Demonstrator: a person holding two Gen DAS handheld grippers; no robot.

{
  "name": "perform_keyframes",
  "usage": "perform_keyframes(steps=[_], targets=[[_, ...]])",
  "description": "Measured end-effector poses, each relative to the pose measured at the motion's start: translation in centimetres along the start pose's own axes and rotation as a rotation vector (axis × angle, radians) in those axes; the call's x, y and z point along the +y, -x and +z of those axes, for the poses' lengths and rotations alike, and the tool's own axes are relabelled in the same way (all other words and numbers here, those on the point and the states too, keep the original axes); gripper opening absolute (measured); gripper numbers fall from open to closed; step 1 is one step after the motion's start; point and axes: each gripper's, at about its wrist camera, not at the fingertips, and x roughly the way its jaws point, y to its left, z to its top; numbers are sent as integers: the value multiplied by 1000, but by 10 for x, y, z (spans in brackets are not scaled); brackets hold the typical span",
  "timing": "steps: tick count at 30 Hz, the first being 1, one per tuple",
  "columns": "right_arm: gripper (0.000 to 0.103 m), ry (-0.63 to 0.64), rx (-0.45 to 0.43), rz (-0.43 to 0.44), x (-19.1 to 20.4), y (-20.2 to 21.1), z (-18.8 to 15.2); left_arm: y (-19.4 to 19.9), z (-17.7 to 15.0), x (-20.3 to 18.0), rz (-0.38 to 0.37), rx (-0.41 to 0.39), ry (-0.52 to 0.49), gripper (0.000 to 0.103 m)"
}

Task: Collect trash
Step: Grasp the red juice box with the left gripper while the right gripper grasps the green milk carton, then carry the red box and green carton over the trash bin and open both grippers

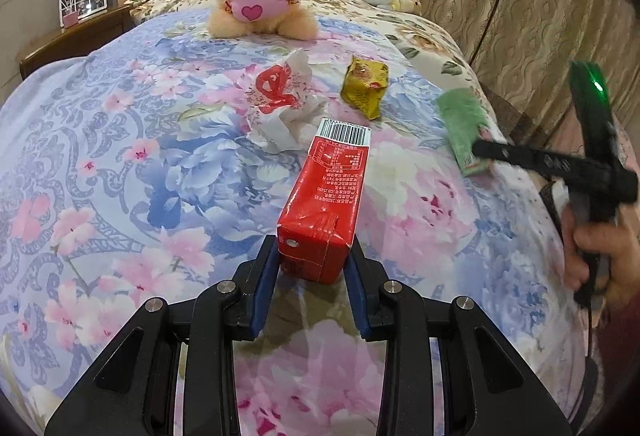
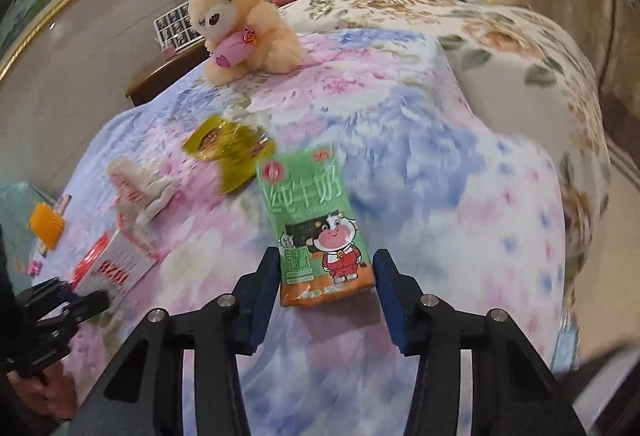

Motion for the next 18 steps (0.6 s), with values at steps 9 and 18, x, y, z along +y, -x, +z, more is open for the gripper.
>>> perform_keyframes(steps=[9, 18], targets=[[53, 9, -1, -73, 27, -1, -16, 1, -3, -7, -27, 12, 3, 31], [51, -23, -25, -84, 28, -9, -24, -6, 2, -11, 2, 32, 6, 42]])
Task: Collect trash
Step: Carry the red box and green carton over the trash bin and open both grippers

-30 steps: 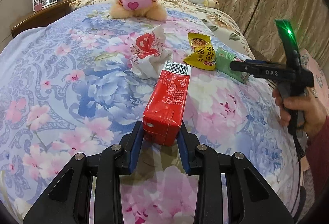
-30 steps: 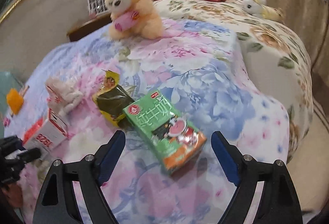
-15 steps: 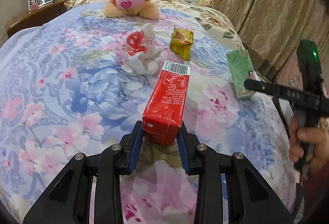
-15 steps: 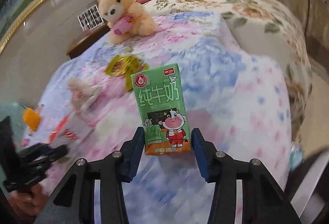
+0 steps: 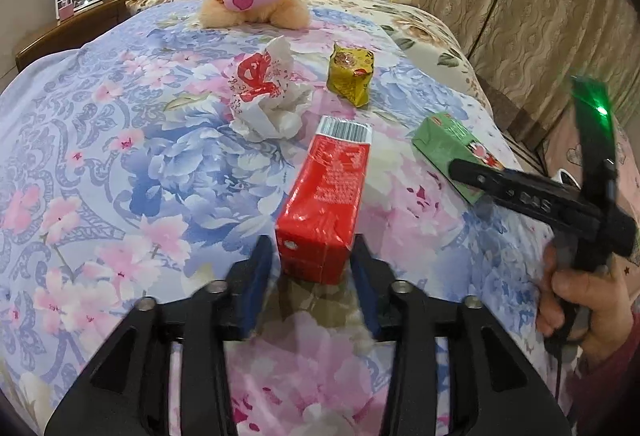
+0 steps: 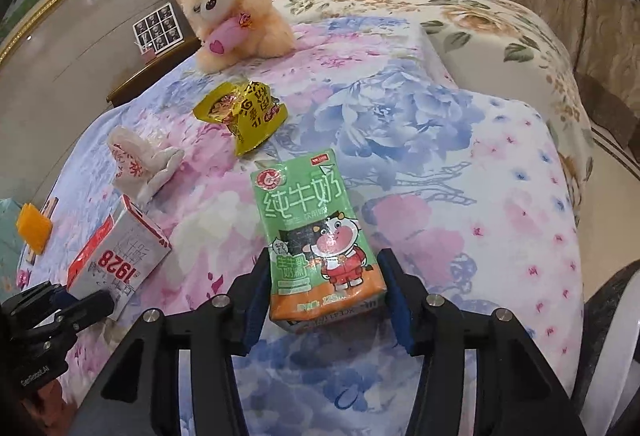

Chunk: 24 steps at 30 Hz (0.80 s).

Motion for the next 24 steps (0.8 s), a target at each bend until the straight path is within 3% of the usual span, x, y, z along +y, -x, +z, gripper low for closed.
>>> perform_keyframes(steps=[3, 5, 13, 24], targets=[[50, -17, -28, 15, 1, 17, -7, -6, 3, -3, 4, -1, -17, 42], [50, -44, -46, 32, -1, 27, -11, -10, 3, -8, 12, 7, -40, 30], [50, -151, -98, 64, -17, 77, -43, 9, -6, -44, -27, -27, -117, 29], [50, -249, -161, 58, -45, 135, -88, 28, -27, -107, -103, -16, -224, 29]])
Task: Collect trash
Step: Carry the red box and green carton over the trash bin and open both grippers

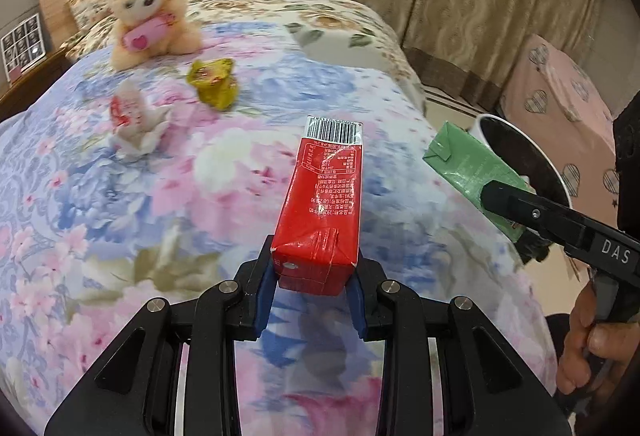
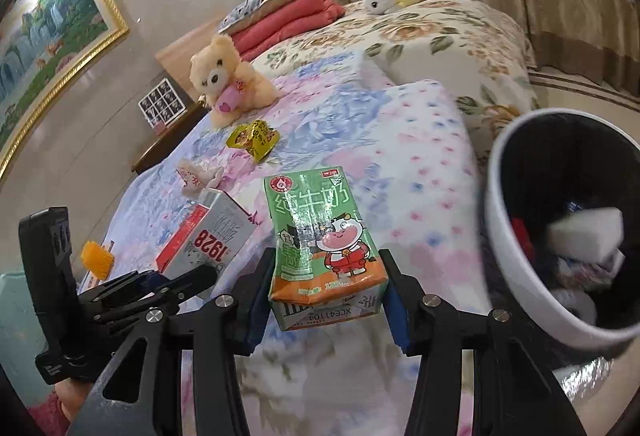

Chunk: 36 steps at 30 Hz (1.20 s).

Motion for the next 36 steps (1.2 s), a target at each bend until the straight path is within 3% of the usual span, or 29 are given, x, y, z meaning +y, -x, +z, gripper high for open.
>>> perform_keyframes(steps=[20, 36], targets=[[50, -70, -83, -79, -58, 65, -6, 4, 11, -90, -74, -13, -147, 30], [50, -130, -124, -142, -102, 90, -3, -8, 25, -130, -103, -10, -201, 30]])
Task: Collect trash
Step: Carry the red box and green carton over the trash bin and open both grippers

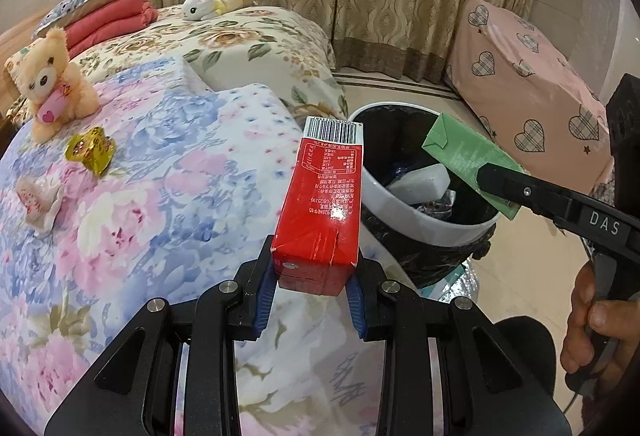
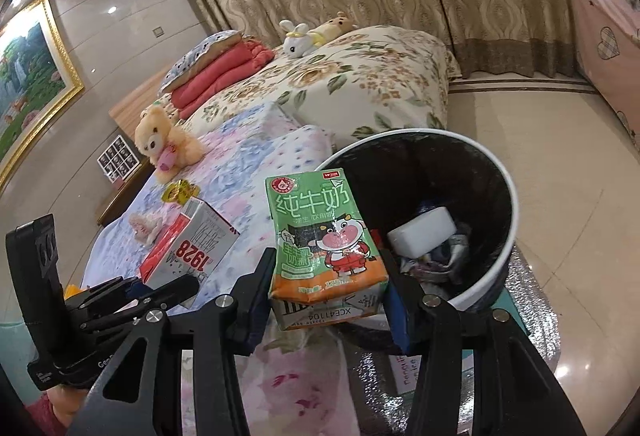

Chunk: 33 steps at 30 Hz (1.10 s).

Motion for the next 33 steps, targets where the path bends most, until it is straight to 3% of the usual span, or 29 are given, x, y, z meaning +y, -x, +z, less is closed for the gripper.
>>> perform_keyframes(steps=[33], targets=[[50, -66, -6, -61, -54, -3, 22, -31, 37, -54, -37, 8, -99, 30]])
